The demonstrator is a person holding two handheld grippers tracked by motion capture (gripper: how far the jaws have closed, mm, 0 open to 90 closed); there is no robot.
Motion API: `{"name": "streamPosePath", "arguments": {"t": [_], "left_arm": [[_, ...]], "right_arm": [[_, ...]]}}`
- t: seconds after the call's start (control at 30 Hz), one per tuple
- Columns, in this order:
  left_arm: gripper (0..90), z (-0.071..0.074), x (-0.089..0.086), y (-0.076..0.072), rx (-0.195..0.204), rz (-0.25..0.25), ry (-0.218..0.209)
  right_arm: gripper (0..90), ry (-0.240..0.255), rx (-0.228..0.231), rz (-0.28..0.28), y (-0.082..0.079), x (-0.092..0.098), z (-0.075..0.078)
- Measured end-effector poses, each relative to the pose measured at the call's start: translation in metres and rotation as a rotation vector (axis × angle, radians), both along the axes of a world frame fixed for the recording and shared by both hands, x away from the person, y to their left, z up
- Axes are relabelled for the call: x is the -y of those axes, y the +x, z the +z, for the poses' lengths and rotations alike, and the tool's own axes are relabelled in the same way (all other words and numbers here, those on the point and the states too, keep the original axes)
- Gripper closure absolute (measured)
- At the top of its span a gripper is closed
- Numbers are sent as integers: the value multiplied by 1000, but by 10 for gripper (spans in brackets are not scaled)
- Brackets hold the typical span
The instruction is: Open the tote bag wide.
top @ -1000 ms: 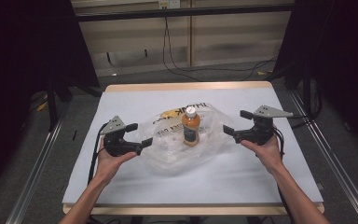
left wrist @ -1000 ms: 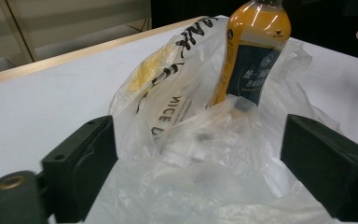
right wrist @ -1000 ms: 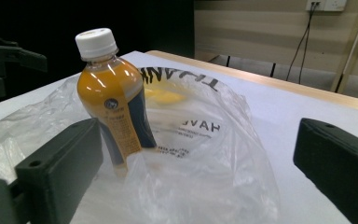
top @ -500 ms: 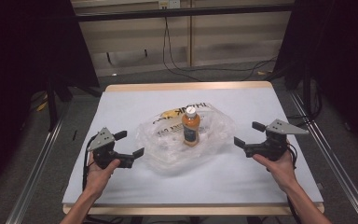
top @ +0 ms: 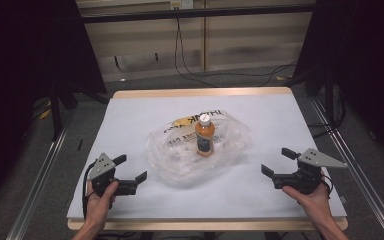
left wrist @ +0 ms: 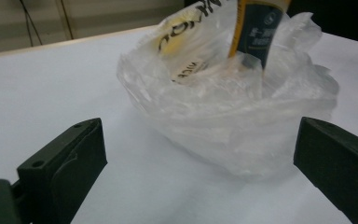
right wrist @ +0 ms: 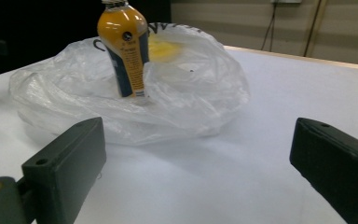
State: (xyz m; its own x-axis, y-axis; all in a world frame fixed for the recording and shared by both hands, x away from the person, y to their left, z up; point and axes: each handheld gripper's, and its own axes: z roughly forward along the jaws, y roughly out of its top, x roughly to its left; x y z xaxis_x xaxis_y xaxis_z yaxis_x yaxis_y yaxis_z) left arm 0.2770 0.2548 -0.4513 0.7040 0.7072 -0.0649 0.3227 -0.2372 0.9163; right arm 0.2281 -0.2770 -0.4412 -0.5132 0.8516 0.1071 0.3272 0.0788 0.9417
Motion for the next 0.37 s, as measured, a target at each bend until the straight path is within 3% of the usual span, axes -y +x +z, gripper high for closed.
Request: {"name": "streamPosePath", "arguments": {"t": [0.03, 0.17, 0.2, 0.23, 0.3, 0.37], "left_arm": [[24, -2, 1, -2, -8, 1, 18], [32, -5, -2, -13, -1, -18, 21], [30, -4, -2, -15, 30, -12, 27], [27, -4, -2, -15, 30, -12, 27], [26, -5, -4, -15, 12, -7, 36], [23, -5, -6, -14, 7, -16, 11]], "right_arm": [[33, -2, -3, -8, -2, 1, -1], [36, -26, -4, -35, -8, 11, -9], [32, 0, -14, -42, -10, 15, -10], [34, 29, -19, -60, -13, 19, -9], [32, 42, -12, -82, -17, 22, -9], [33, 55, -12, -82, -19, 23, -9]]}}
